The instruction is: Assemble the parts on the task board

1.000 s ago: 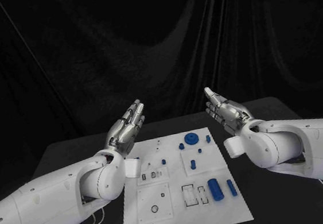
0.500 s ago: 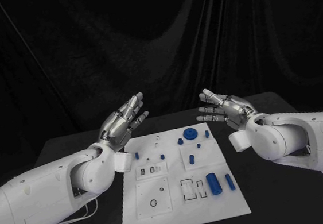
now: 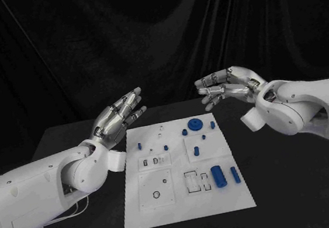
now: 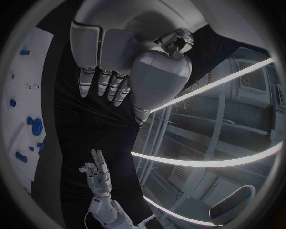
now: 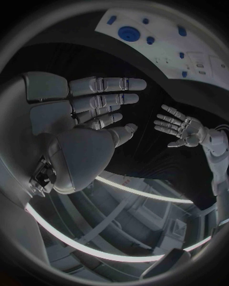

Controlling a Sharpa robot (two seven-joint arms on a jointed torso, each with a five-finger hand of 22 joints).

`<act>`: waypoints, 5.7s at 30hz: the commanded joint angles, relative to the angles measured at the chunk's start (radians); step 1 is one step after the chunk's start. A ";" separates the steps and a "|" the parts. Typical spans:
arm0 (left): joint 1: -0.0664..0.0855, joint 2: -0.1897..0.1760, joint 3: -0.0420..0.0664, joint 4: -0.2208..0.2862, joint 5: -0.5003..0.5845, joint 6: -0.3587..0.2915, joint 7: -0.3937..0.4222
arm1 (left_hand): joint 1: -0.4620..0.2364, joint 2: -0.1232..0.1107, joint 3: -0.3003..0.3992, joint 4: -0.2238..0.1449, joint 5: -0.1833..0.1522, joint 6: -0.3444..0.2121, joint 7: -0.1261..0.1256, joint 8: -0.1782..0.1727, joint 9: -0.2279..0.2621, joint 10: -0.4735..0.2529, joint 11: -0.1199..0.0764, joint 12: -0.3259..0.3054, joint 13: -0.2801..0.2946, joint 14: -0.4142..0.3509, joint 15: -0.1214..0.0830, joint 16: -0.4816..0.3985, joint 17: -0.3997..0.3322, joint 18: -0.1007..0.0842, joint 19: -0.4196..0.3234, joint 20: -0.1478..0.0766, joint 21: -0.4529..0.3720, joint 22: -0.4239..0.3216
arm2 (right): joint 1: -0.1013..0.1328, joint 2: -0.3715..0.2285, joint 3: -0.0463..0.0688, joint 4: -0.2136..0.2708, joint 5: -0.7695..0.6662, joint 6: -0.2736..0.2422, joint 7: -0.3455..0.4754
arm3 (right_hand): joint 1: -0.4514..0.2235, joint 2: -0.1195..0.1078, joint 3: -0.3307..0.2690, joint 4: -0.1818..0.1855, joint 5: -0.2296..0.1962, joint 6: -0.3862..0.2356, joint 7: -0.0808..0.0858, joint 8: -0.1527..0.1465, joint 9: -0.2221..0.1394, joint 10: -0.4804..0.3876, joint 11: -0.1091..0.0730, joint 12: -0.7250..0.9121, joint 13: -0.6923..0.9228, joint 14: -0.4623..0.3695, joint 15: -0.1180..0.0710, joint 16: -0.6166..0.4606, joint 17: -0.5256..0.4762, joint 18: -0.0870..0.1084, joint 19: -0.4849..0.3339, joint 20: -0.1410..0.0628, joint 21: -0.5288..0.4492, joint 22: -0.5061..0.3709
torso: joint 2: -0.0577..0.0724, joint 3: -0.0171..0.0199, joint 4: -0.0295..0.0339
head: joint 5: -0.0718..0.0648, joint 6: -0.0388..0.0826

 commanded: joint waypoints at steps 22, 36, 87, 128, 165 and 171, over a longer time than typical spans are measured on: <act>0.048 -0.073 0.001 0.065 -0.091 -0.026 0.118 | 0.046 -0.012 0.019 0.001 0.051 0.031 0.011 0.009 0.002 -0.006 0.005 0.028 -0.003 0.012 0.036 0.028 0.001 0.017 -0.016 0.001 -0.004 -0.004 | 0.124 0.073 0.001 0.002 -1.466 0.269 -0.357 | -0.003 -0.130 0.260 -0.014 -0.229 0.171 -0.126 -0.026 0.005 0.312 -0.110 -0.191 -0.001 0.485 -0.153 0.112 0.154 -0.001 0.329 -0.151 0.337 0.284 | 0.107 -0.0229 0.0581 | -0.054 -0.025; 0.051 -0.077 0.001 0.063 -0.091 0.003 0.108 | 0.050 -0.010 0.023 0.000 0.056 0.027 0.012 0.007 0.001 -0.012 0.005 0.022 -0.004 0.008 0.031 0.024 0.000 0.018 -0.018 0.000 -0.004 -0.004 | 0.113 0.127 0.001 -0.072 -1.532 0.151 -0.347 | -0.062 -0.181 0.341 0.020 -0.242 0.163 -0.134 -0.059 0.005 0.353 -0.109 -0.252 0.001 0.485 -0.162 0.250 0.242 -0.039 0.351 -0.160 0.601 0.619 | 0.115 -0.0237 0.0597 | -0.051 -0.038; 0.050 -0.064 0.001 0.035 -0.091 0.041 0.090 | 0.058 -0.006 0.030 -0.001 0.064 0.017 0.014 0.003 0.000 -0.020 0.007 0.019 -0.005 0.001 0.027 0.019 -0.001 0.018 -0.025 -0.002 -0.009 -0.006 | -0.025 0.271 0.001 -0.320 -1.535 0.043 -0.195 | -0.071 -0.216 0.390 0.075 -0.276 0.172 -0.107 -0.066 0.004 0.410 -0.098 -0.301 0.002 0.452 -0.155 0.339 0.289 -0.045 0.319 -0.150 0.672 0.728 | 0.118 -0.0251 0.0600 | -0.039 -0.048; 0.050 -0.050 0.001 0.014 -0.091 0.062 0.075 | 0.104 -0.022 0.058 -0.009 0.134 0.019 0.017 0.002 0.001 -0.025 0.010 0.028 -0.005 -0.003 0.027 0.024 -0.001 0.018 -0.026 0.001 -0.009 -0.005 | -0.086 0.354 0.001 -0.475 -1.535 -0.001 -0.117 | -0.052 -0.214 0.443 0.091 -0.263 0.240 -0.062 -0.058 0.022 0.469 -0.113 -0.305 0.001 0.445 -0.162 0.360 0.305 -0.051 0.315 -0.153 0.702 0.784 | 0.119 -0.0248 0.0594 | -0.039 -0.049; 0.050 -0.066 0.001 0.027 -0.091 0.060 0.051 | 0.116 -0.032 0.066 -0.012 0.160 0.027 0.022 0.005 0.002 -0.023 0.015 0.036 -0.004 -0.004 0.023 0.025 -0.001 0.019 -0.025 0.001 -0.008 -0.005 | 0.005 0.471 0.001 -0.527 -1.468 -0.002 -0.114 | -0.012 -0.236 0.576 0.107 -0.292 0.335 -0.052 -0.049 0.072 0.605 -0.108 -0.375 -0.001 0.436 -0.160 0.433 0.402 -0.058 0.310 -0.152 0.733 0.848 | 0.140 -0.0285 0.0787 | -0.017 -0.059; 0.050 -0.065 0.001 0.027 -0.091 0.063 0.047 | 0.116 -0.032 0.066 -0.012 0.160 0.027 0.022 0.005 0.002 -0.023 0.015 0.036 -0.004 -0.004 0.023 0.025 -0.001 0.019 -0.025 0.001 -0.008 -0.005 | 0.004 0.511 0.001 -0.581 -1.457 0.008 -0.119 | -0.013 -0.237 0.579 0.109 -0.293 0.332 -0.051 -0.052 0.072 0.603 -0.107 -0.380 -0.001 0.432 -0.159 0.431 0.400 -0.057 0.307 -0.151 0.730 0.846 | 0.149 -0.0291 0.0883 | -0.026 -0.056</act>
